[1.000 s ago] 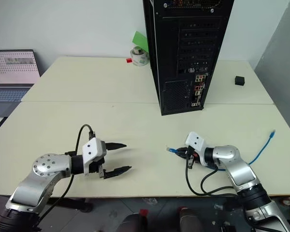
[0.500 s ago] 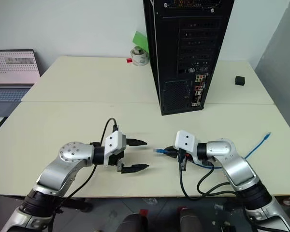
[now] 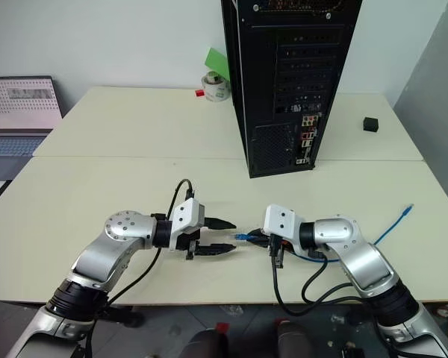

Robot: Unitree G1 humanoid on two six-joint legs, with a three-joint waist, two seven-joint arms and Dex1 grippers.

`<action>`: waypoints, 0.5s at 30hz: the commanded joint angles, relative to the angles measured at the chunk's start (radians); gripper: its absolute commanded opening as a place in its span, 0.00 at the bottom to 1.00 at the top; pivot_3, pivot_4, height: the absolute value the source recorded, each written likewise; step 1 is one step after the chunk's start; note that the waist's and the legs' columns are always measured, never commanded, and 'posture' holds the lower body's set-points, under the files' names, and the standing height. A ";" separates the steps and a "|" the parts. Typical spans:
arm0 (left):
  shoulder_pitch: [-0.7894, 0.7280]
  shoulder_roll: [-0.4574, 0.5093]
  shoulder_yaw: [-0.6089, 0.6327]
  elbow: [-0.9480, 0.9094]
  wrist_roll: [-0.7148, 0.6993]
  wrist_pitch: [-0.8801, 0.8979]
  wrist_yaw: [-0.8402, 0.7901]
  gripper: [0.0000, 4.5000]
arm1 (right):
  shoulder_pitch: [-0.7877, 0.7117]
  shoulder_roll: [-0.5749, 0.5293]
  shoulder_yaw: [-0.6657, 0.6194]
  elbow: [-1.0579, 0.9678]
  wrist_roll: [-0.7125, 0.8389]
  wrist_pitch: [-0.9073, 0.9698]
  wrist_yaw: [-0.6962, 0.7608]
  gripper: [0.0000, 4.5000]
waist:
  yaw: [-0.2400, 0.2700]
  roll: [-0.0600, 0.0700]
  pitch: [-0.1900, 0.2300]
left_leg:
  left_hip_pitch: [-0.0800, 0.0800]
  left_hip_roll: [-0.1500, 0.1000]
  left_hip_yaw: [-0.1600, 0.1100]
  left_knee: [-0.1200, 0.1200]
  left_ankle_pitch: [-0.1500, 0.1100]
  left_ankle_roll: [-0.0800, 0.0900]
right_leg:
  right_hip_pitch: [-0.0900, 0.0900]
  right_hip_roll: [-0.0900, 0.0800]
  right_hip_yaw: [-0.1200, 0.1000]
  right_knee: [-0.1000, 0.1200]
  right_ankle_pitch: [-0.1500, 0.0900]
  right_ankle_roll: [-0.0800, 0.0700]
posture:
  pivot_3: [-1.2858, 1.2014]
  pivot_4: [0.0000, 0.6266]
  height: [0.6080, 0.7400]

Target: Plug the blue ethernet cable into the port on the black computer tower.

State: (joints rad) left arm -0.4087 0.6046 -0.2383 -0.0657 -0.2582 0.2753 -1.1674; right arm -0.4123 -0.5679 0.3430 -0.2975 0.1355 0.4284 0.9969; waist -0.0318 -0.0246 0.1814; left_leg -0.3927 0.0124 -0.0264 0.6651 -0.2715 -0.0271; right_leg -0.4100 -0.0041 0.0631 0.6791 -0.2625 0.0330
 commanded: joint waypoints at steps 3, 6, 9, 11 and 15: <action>-0.019 -0.015 -0.002 -0.016 0.003 -0.010 0.003 0.26 | -0.017 0.001 0.013 -0.047 -0.002 0.004 -0.005 0.00 | 0.000 0.000 0.000 | 0.000 0.000 0.000 0.000 0.000 0.000 | 0.000 0.000 0.000 0.000 0.000 0.000 | 0.52 0.24 1.00; -0.018 -0.015 -0.002 -0.020 0.003 -0.009 0.003 0.12 | -0.018 -0.002 0.018 -0.049 -0.003 0.003 -0.005 0.00 | 0.000 0.000 0.000 | 0.000 0.000 0.000 0.000 0.000 0.000 | 0.000 0.000 0.000 0.000 0.000 0.000 | 0.52 0.24 1.00; -0.018 -0.013 -0.003 -0.020 0.005 -0.012 0.002 0.07 | -0.019 -0.004 0.021 -0.049 -0.004 0.001 -0.005 0.00 | 0.000 0.000 0.000 | 0.000 0.000 0.000 0.000 0.000 0.000 | 0.000 0.000 0.000 0.000 0.000 0.000 | 0.52 0.24 1.00; -0.016 -0.009 -0.005 -0.019 0.010 -0.018 0.000 0.07 | -0.020 -0.005 0.023 -0.046 -0.007 -0.002 -0.005 0.00 | 0.000 0.000 0.000 | 0.000 0.000 0.000 0.000 0.000 0.000 | 0.000 0.000 0.000 0.000 0.000 0.000 | 0.52 0.24 1.00; -0.013 -0.005 -0.006 -0.013 0.024 -0.043 -0.002 0.07 | -0.022 -0.010 0.022 -0.039 -0.009 -0.007 0.001 0.16 | 0.000 0.000 0.000 | 0.000 0.000 0.000 0.000 0.000 0.000 | 0.000 0.000 0.000 0.000 0.000 0.000 | 0.52 0.24 1.00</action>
State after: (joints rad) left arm -0.4112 0.5917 -0.2514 -0.0645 -0.2459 0.2663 -1.1704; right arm -0.4146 -0.5690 0.3611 -0.3049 0.1254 0.4308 0.9826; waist -0.0319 -0.0246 0.1814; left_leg -0.3927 0.0124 -0.0264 0.6650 -0.2715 -0.0271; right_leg -0.4100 -0.0041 0.0630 0.6791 -0.2625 0.0329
